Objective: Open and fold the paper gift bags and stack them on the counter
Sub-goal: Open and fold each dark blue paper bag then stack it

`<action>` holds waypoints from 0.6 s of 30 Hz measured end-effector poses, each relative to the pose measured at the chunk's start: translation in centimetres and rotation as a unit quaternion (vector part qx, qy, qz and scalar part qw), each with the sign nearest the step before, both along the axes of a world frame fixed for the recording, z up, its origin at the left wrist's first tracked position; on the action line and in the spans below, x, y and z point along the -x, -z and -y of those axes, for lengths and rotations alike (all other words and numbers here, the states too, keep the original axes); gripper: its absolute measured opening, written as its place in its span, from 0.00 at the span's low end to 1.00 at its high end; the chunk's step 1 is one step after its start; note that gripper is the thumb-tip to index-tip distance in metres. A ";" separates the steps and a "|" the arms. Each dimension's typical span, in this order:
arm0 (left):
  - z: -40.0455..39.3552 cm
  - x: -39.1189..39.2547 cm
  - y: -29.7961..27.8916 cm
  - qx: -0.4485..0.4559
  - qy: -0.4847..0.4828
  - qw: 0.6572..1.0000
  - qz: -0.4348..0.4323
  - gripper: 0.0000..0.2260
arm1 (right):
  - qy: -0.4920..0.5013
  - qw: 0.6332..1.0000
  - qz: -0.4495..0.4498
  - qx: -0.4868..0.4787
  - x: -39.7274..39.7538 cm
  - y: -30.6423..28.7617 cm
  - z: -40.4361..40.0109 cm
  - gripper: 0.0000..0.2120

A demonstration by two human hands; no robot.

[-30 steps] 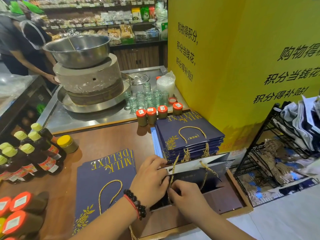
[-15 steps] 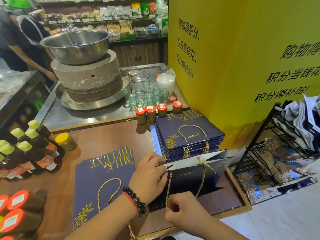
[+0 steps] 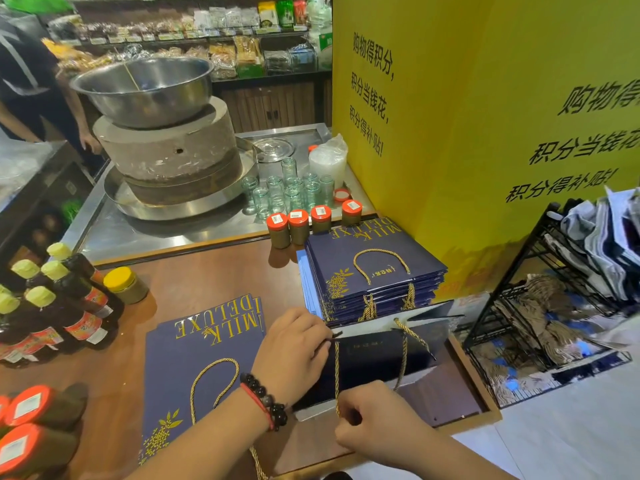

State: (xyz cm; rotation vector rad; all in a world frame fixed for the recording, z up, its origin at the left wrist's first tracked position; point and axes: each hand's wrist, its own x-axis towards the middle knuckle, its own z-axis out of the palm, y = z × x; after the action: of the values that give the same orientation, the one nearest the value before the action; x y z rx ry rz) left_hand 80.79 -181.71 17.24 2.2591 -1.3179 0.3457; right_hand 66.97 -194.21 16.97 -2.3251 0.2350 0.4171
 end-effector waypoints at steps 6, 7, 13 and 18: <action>0.0 -0.1 -0.6 -0.010 0.018 1.000 0.000 0.07 | 0.009 0.981 0.153 0.120 -1.8 -4.6 3.1 0.18; 0.0 0.0 -0.6 -0.012 0.020 1.000 -0.001 0.07 | 0.029 0.974 0.186 0.124 -2.4 -5.6 4.1 0.17; -0.1 0.7 -0.7 -0.022 0.024 0.999 -0.006 0.03 | 0.074 0.944 -0.027 0.319 -6.7 -9.0 11.1 0.23; 0.2 0.9 -0.7 -0.023 0.004 1.000 -0.005 0.06 | 0.061 0.976 -0.130 0.166 -7.4 -6.8 11.2 0.22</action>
State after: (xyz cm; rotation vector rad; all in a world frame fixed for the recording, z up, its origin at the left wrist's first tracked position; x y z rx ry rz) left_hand 79.89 -181.88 17.91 2.2897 -1.3444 0.3042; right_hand 74.38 -205.38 23.78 -2.5582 0.6136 0.6639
